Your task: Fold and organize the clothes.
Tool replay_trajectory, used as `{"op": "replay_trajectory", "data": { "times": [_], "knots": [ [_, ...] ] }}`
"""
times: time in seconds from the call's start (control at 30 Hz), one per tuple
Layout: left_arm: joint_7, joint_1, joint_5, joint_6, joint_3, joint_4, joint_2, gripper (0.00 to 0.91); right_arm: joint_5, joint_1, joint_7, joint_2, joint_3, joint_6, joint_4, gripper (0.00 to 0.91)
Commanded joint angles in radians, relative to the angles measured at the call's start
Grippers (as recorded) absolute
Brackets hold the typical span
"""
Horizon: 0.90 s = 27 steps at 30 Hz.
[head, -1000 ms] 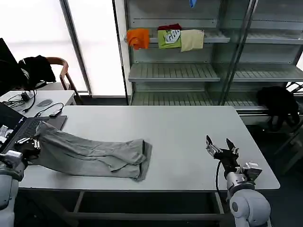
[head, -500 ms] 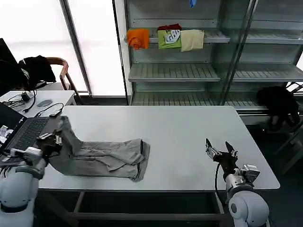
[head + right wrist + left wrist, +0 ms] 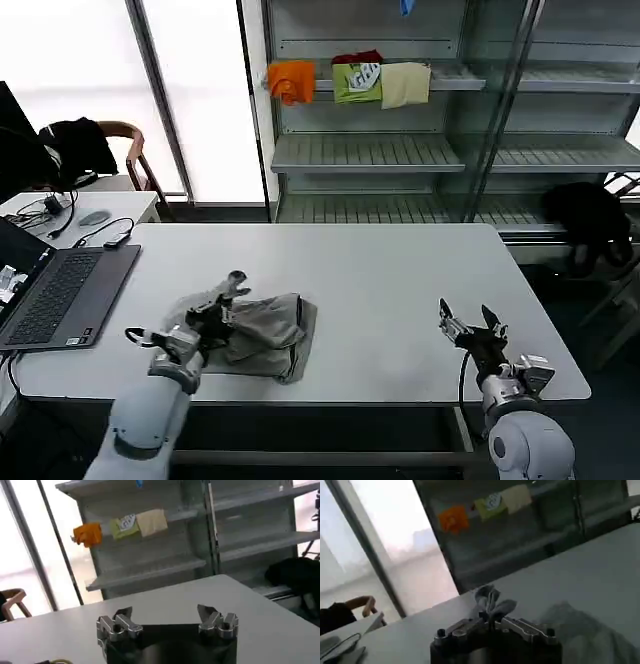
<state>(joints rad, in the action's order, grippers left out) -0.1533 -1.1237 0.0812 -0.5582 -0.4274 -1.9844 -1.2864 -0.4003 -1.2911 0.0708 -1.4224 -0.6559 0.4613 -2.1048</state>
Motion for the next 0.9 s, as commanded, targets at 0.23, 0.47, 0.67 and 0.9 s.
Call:
{"op": "replay_trajectory", "data": {
  "times": [0.23, 0.47, 0.67, 0.9],
  "knots": [
    [0.07, 0.013, 0.018, -0.022, 0.17, 0.035, -0.076, 0.02, 0.004, -0.005, -0.002, 0.0, 0.0, -0.003, 0.007, 0.907],
    [0.08, 0.013, 0.005, -0.024, 0.186, 0.0, -0.069, 0.02, 0.014, -0.002, -0.003, -0.004, 0.005, -0.006, 0.02, 0.907],
    [0.083, 0.021, 0.016, -0.023, 0.215, 0.049, -0.086, 0.03, 0.029, 0.002, -0.005, -0.014, 0.012, -0.009, 0.027, 0.907],
    [0.092, 0.053, 0.049, -0.02, 0.238, 0.173, -0.126, 0.907, 0.042, -0.007, -0.01, -0.02, 0.013, -0.024, 0.039, 0.907]
  ]
}}
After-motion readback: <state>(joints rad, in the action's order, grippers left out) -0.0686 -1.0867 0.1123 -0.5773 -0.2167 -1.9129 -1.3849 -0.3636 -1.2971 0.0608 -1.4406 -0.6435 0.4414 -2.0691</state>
